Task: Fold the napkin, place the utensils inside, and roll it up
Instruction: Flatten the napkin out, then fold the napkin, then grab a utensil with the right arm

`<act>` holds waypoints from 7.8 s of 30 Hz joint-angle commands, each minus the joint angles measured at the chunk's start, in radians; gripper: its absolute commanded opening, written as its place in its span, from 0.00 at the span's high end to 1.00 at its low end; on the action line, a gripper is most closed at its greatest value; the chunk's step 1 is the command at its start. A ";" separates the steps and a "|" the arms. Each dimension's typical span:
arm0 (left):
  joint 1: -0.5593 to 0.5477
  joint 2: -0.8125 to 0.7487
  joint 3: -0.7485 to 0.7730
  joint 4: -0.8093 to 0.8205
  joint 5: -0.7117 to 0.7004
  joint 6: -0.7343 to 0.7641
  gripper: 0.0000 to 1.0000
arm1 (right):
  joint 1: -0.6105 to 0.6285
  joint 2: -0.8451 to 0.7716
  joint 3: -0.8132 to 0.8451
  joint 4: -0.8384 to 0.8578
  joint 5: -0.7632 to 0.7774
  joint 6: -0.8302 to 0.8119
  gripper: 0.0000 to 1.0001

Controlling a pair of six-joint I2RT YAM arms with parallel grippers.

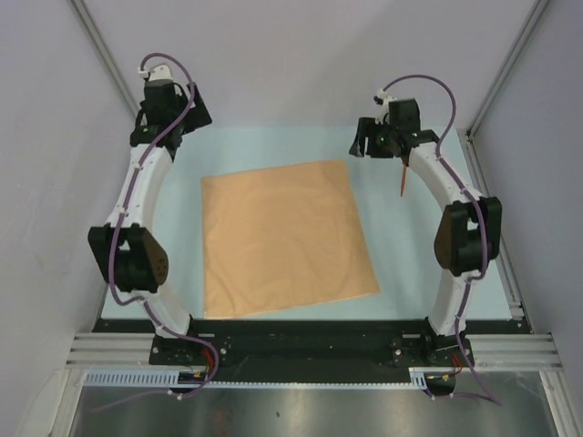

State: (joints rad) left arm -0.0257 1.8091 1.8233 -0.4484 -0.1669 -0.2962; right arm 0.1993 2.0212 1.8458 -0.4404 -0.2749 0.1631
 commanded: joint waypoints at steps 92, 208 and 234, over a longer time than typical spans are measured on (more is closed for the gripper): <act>-0.080 -0.633 -0.759 0.074 0.302 -0.018 0.00 | 0.095 -0.710 -0.804 -0.483 0.508 0.478 1.00; 0.013 -0.653 -0.805 0.129 0.372 -0.066 0.00 | 0.462 0.056 -0.144 0.347 0.161 0.297 0.22; 0.013 -0.636 -0.805 0.123 0.354 -0.061 0.00 | -0.074 0.141 -0.086 -0.207 0.660 0.121 0.41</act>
State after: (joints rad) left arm -0.0208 1.1755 1.0225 -0.3527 0.1940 -0.3443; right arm 0.1352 2.0853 1.6691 -0.5598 0.2626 0.3363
